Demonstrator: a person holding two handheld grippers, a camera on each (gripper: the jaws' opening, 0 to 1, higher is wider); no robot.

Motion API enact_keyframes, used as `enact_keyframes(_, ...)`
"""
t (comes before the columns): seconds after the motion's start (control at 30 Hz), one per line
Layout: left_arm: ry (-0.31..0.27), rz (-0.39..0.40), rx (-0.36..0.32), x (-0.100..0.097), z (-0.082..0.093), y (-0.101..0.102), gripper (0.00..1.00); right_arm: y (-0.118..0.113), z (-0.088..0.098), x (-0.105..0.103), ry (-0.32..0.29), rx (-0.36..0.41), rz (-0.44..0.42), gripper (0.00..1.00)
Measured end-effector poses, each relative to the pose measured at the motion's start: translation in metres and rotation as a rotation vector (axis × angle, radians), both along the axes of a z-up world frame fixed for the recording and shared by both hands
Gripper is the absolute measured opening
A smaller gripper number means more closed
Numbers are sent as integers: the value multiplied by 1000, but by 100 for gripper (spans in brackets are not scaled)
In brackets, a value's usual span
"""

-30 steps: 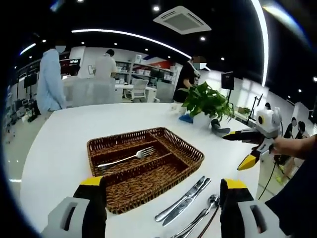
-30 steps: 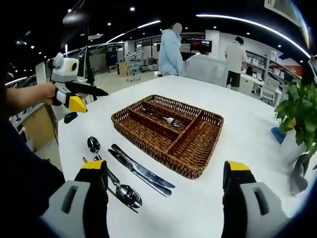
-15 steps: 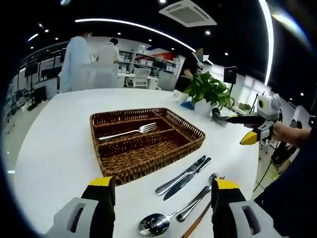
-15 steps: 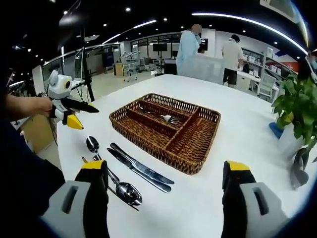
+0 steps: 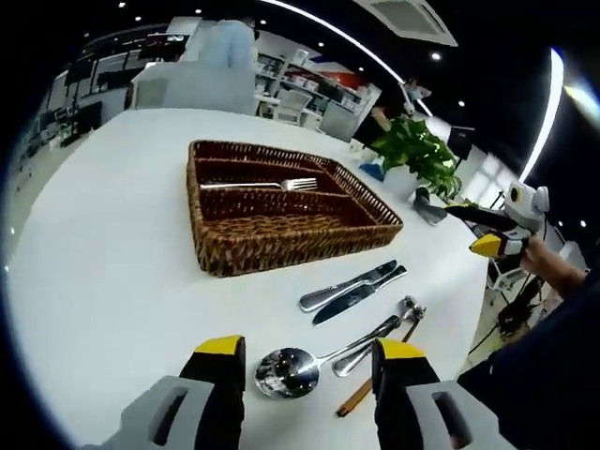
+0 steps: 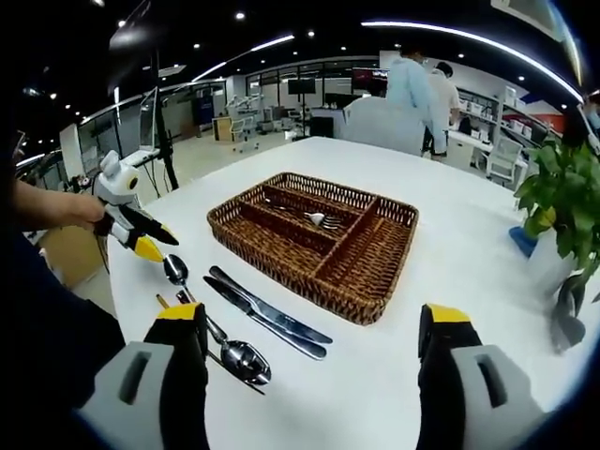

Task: Arrange the knives, forks, and spoons in their matching storage slots by inserting each utensil handle-first until every utensil is classified and aligned in the correct compartment

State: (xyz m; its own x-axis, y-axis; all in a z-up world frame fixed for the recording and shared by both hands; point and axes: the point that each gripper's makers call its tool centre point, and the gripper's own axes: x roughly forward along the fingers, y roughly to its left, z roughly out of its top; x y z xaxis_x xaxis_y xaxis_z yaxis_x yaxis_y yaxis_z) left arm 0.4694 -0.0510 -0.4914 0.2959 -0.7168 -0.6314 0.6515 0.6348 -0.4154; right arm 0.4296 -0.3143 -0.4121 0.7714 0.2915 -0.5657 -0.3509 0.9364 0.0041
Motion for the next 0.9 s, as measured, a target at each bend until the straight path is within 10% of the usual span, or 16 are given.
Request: enact_keyframes(0.9, 286, 90, -104, -15, -19, 14, 31, 7, -6, -15, 15, 2, -4, 92)
